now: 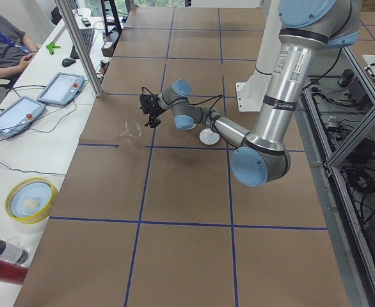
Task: Remove funnel from cup
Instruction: 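Carry the funnel farther from the robot and set it down, then move the left gripper down to the white lid beside the mug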
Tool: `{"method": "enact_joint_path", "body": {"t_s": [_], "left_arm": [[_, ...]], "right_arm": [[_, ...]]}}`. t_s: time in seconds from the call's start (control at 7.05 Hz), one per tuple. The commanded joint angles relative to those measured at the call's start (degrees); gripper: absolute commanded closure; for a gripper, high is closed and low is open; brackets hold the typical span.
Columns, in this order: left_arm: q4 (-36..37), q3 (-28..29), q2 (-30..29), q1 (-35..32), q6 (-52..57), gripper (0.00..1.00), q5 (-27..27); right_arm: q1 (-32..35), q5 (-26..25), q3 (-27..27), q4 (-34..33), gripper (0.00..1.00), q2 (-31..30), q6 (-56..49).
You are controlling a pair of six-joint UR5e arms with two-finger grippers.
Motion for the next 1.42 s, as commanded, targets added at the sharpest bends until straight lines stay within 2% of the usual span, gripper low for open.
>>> {"method": "enact_joint_path", "body": {"t_s": [0.0, 0.14, 0.28, 0.43, 0.57, 0.71, 0.99, 1.14, 1.28], "left_arm": [[0.0, -14.9, 17.7, -0.4, 8.5, 0.00, -11.2], [0.1, -18.0, 22.5, 1.9, 10.8, 0.00, -12.5], [1.3, -18.3, 24.1, 4.4, 13.8, 0.00, -13.9], [2.8, -18.9, 24.1, 6.9, 13.7, 0.00, -18.0], [6.2, -20.4, 23.9, 10.8, 13.2, 0.00, -18.1], [13.9, -21.8, 22.0, 12.8, 13.1, 0.00, -18.1], [26.7, -20.7, 12.9, 16.9, 9.8, 0.00, -17.8], [31.2, -20.0, 8.4, 17.5, 8.6, 0.00, -17.7], [31.7, -18.7, 7.7, 19.0, 7.8, 0.00, -15.2]], "right_arm": [[0.0, 0.0, 0.0, 0.0, 0.00, 0.0, 0.0], [0.0, 0.0, 0.0, 0.0, 0.00, 0.0, 0.0], [0.0, 0.0, 0.0, 0.0, 0.00, 0.0, 0.0], [0.0, 0.0, 0.0, 0.0, 0.00, 0.0, 0.0], [0.0, 0.0, 0.0, 0.0, 0.00, 0.0, 0.0], [0.0, 0.0, 0.0, 0.0, 0.00, 0.0, 0.0], [0.0, 0.0, 0.0, 0.0, 0.00, 0.0, 0.0], [0.0, 0.0, 0.0, 0.0, 0.00, 0.0, 0.0], [0.0, 0.0, 0.0, 0.0, 0.00, 0.0, 0.0]]}}
